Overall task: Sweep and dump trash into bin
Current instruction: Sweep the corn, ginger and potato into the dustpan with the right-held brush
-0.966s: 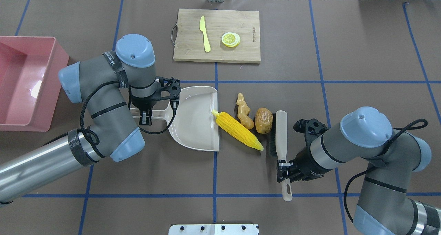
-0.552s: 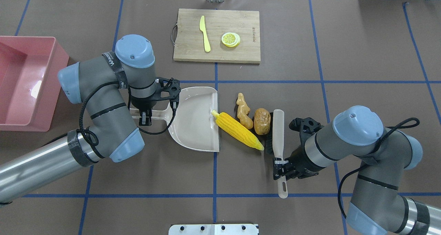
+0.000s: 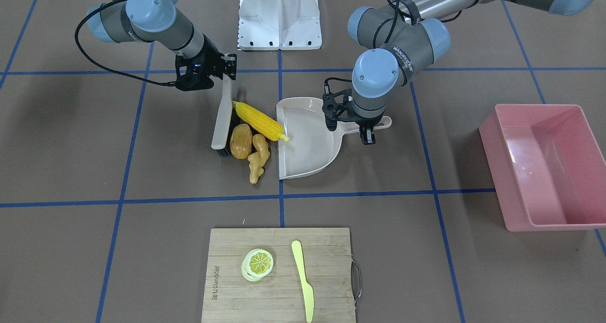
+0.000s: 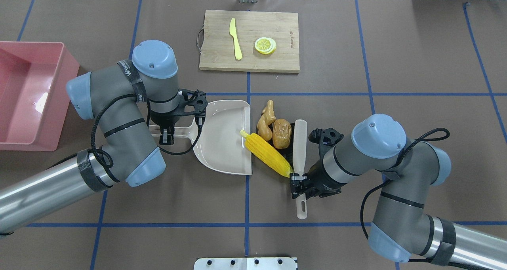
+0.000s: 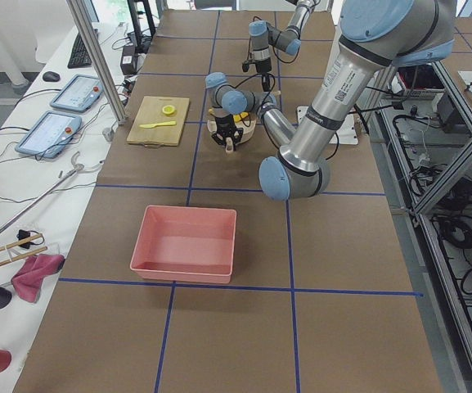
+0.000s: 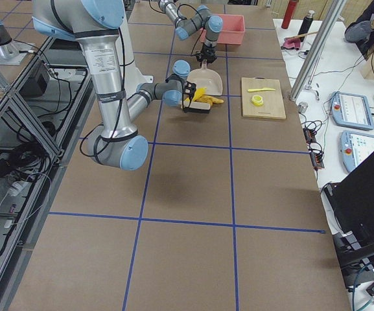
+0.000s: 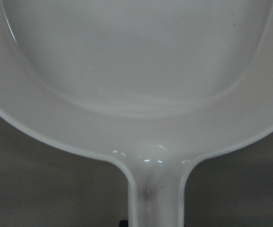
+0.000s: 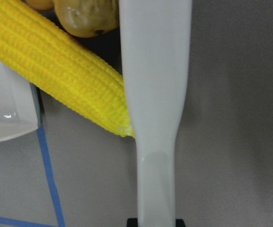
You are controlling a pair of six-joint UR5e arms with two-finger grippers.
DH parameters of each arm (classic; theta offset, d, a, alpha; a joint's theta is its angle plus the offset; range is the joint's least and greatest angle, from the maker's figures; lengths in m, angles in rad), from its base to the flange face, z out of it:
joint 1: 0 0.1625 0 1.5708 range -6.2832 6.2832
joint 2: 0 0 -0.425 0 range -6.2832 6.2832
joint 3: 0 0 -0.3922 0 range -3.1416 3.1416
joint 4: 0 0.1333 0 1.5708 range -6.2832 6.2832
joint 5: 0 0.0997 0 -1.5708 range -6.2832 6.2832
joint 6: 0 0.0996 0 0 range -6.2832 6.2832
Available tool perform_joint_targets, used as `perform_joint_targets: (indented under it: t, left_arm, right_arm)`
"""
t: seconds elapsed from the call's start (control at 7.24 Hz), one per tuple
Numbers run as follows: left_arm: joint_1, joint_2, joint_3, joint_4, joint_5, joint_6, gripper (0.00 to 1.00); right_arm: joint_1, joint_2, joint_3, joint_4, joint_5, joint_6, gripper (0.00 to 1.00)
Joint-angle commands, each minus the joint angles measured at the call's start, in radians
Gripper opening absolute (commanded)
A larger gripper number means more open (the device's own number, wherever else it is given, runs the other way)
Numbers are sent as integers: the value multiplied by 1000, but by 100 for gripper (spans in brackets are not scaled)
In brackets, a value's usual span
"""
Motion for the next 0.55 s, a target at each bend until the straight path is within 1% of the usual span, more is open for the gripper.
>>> perform_joint_targets:
  t: [0.0, 0.14, 0.41]
  left_arm:
    - [0, 0, 2, 0, 0, 0, 0]
    - [0, 0, 0, 1, 0, 5, 0]
    - [0, 2, -1, 3, 0, 9, 0]
  right_arm:
    - [-3, 75, -66, -2, -5, 17, 0]
    - [-17, 109, -86, -2, -12, 65, 0]
    - [-46, 143, -101, -11, -56, 74, 0]
